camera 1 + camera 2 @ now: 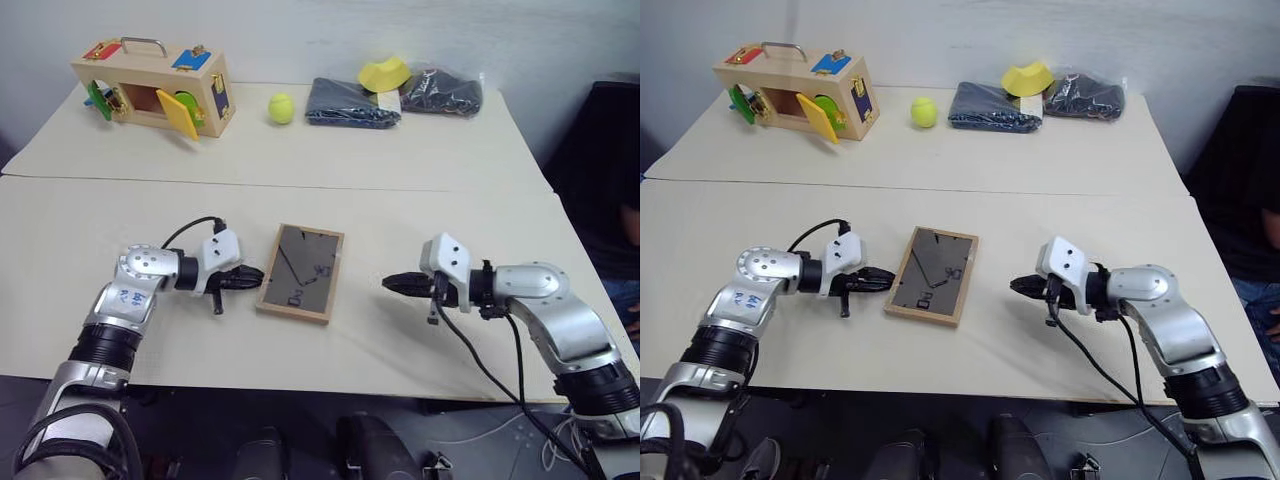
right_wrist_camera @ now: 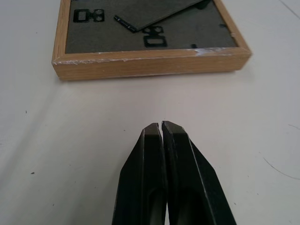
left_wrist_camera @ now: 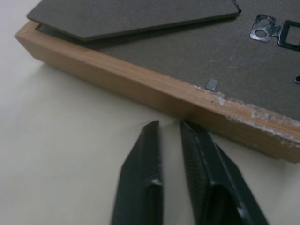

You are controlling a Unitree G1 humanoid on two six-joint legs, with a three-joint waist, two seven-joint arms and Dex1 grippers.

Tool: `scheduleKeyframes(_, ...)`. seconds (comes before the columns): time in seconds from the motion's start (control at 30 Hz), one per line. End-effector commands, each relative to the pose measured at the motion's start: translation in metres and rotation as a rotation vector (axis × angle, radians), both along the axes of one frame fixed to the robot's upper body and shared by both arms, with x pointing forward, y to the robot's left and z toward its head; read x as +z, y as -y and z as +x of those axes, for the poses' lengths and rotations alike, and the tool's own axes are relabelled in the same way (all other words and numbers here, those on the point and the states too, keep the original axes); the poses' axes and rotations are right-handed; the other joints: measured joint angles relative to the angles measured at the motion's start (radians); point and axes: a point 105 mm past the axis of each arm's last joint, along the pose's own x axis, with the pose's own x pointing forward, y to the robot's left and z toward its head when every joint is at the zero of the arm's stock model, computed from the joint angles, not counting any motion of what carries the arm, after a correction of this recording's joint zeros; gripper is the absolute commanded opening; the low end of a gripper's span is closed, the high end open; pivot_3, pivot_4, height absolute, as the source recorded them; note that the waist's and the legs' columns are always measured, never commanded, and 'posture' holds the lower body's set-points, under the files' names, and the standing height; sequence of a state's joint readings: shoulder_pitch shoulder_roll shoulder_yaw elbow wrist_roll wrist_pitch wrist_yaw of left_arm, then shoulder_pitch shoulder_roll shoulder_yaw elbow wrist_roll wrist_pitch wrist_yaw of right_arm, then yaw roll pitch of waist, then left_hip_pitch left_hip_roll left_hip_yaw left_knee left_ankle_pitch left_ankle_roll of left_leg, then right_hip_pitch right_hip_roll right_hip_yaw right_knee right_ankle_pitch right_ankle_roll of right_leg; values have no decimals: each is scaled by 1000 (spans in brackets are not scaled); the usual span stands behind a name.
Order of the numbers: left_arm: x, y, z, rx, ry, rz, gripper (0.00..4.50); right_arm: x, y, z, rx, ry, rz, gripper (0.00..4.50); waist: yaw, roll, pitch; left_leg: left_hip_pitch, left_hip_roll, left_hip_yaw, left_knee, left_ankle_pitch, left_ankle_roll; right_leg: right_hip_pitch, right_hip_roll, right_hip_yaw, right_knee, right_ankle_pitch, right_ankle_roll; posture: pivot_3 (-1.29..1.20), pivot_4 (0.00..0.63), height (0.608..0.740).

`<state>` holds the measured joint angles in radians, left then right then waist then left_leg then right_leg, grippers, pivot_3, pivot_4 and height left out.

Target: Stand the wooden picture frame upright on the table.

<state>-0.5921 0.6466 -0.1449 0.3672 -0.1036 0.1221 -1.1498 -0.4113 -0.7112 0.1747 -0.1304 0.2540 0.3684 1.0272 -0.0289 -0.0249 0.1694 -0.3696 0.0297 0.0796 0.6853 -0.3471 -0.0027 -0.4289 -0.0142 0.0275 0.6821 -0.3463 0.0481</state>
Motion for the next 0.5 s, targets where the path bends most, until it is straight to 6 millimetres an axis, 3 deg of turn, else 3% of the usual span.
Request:
scheduleKeyframes(0.03, 4, 28, -3, -56, -4, -33, 10, 0, -11, 5, 18, 59, -27, 0, 1, 0, 0, 0, 0, 0, 0, 0, 0, 0, 0, 0, 0, 0, 0, 0, 150, 740)
scheduleKeyframes(0.13, 2, 32, -4, -14, -42, -69, 10, -5, -15, 6, 27, 68, -55, 0, 1, 0, 0, 0, 0, 0, 1, 0, 0, 0, 0, 0, 0, 0, 0, 0, 150, 740)
scheduleKeyframes(0.27, -3, 10, -14, 93, -213, -113, 10, -8, -14, 6, 53, 91, -109, 0, -7, 0, 0, 0, 0, 0, 1, 0, 0, 0, 0, 0, 1, 0, 0, 0, 150, 740)
scheduleKeyframes(0.37, 0, -4, -26, 207, -492, -219, 593, -9, -14, 7, 77, 115, -152, 0, -15, 0, 0, 1, 1, 0, 1, 1, -1, 0, 1, 1, 3, 0, 0, 0, 150, 740)
scheduleKeyframes(0.5, 12, -1, -41, 287, -865, -397, 1712, -9, -19, 15, 107, 184, -227, 0, -23, 0, 0, 1, 0, 0, 1, 1, -1, 0, 1, 1, 7, 0, 0, 0, 150, 740)
